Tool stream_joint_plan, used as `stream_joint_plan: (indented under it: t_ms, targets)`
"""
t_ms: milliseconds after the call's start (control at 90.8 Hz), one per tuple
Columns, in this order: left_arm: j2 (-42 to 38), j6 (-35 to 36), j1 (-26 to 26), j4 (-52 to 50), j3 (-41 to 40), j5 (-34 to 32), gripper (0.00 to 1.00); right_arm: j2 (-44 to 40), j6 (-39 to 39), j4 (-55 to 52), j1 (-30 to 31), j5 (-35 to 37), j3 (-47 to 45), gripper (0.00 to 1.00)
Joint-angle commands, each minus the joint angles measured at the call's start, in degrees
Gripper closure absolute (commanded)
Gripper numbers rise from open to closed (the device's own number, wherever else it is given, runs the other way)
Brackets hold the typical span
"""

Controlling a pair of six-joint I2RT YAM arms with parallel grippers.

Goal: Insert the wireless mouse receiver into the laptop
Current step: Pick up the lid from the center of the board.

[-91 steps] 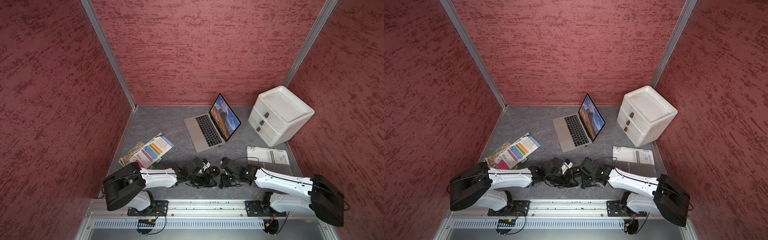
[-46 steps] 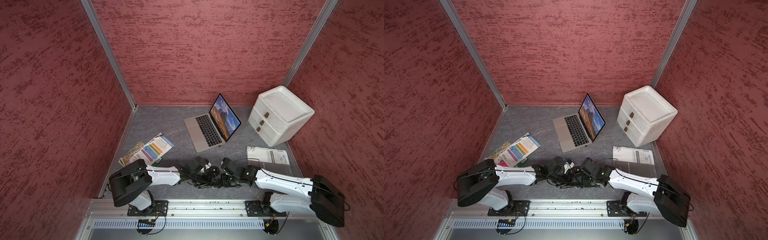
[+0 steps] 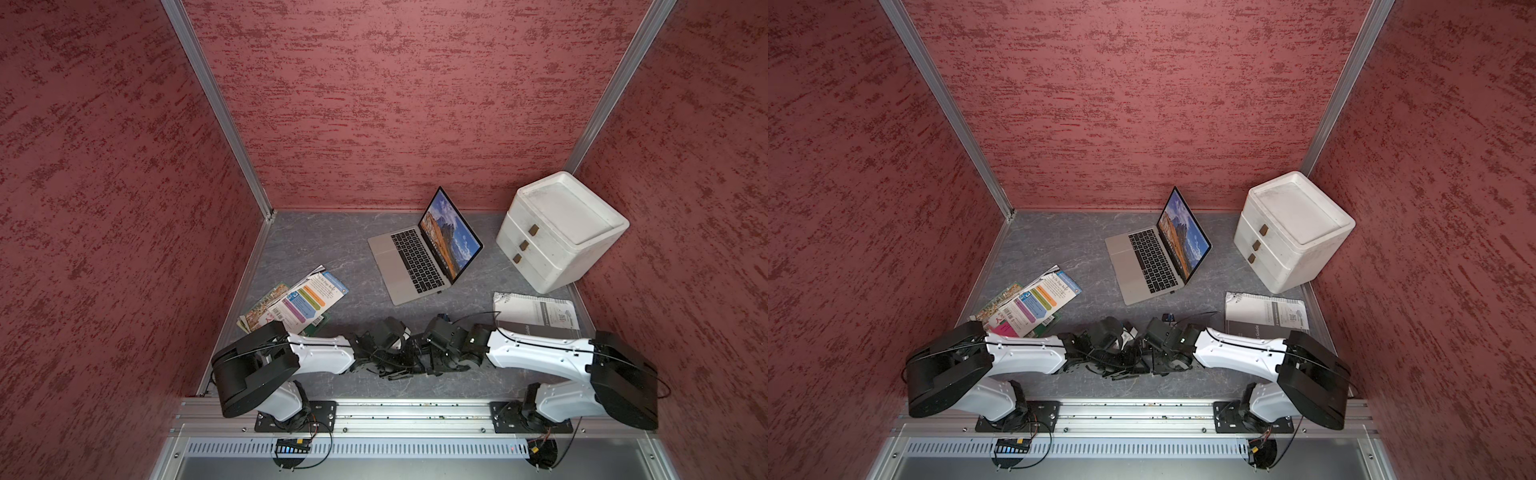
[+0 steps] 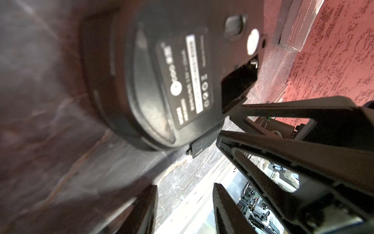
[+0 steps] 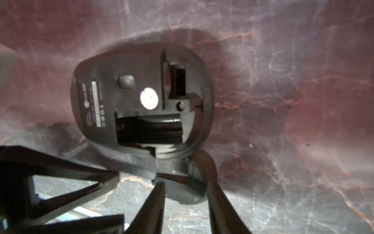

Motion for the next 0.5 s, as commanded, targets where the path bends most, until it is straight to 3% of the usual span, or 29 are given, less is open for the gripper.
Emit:
stream_joint_plan:
  t_ms: [0,198,397,485]
  targets:
    - [-1.15,0.01,0.30,-1.14,-1.58,-1.95,0.53,3.54,2.11,-5.68,1.36,6.13,3.48,0.59]
    - [-1.39,0.38,0.48,-0.66,-1.84,-1.78,0.53,5.95,3.25,-7.83,1.40,10.11,5.37,0.62]
    - [-0.44,0.53,0.48,0.99,-2.02,-0.92,0.53,8.50,2.65,-5.28,1.39,8.38,4.85,0.64]
    - [0.14,0.54,0.41,1.46,-1.74,-0.40,0.51,9.26,2.58,-4.47,1.35,7.21,4.27,0.70]
